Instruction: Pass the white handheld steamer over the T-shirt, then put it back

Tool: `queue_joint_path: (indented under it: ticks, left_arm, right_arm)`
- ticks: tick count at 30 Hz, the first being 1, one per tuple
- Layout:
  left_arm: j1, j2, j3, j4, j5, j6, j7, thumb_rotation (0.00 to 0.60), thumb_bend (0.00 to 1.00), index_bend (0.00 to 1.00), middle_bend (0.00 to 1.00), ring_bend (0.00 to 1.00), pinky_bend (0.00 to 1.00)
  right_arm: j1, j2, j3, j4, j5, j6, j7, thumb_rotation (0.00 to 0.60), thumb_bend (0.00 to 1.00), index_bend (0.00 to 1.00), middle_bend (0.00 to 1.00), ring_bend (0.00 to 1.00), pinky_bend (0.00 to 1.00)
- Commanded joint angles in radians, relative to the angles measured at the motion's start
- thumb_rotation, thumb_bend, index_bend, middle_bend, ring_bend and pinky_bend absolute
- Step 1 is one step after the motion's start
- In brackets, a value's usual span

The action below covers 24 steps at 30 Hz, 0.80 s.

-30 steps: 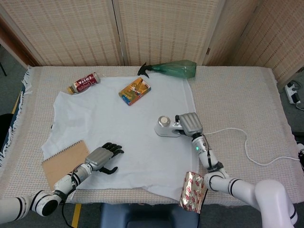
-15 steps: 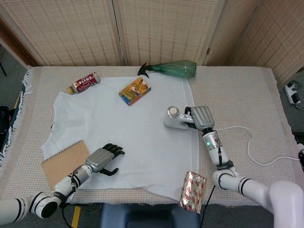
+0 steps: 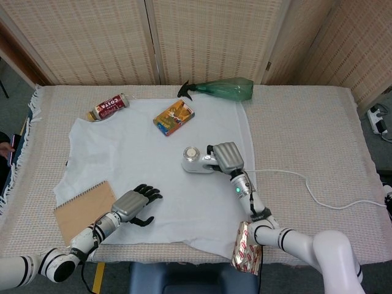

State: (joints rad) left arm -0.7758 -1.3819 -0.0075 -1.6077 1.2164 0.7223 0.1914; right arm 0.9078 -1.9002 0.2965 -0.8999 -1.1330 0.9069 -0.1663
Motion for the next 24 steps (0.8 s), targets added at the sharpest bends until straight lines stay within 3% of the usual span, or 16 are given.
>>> queue_joint_path:
  ticks: [1, 17, 24]
  left_arm:
    - [-0.002, -0.002, 0.001, 0.002, -0.002, -0.002, 0.002, 0.373, 0.48, 0.17, 0.11, 0.01, 0.0]
    - [0.0, -0.005, 0.009, 0.002, -0.013, 0.002, 0.004, 0.371, 0.48, 0.17, 0.11, 0.01, 0.0]
    - [0.002, 0.005, 0.012, -0.005, -0.007, 0.007, 0.0, 0.373, 0.48, 0.17, 0.11, 0.01, 0.0]
  right_arm:
    - [0.022, -0.05, 0.002, 0.102, -0.01, -0.009, -0.005, 0.6, 0.84, 0.7, 0.88, 0.78, 1.0]
    - [-0.03, -0.046, 0.046, 0.366, 0.045, -0.063, 0.05, 0.6, 0.84, 0.7, 0.88, 0.78, 1.0]
    - [-0.067, -0.004, 0.063, 0.384, 0.056, -0.069, 0.093, 0.6, 0.84, 0.7, 0.88, 0.78, 1.0]
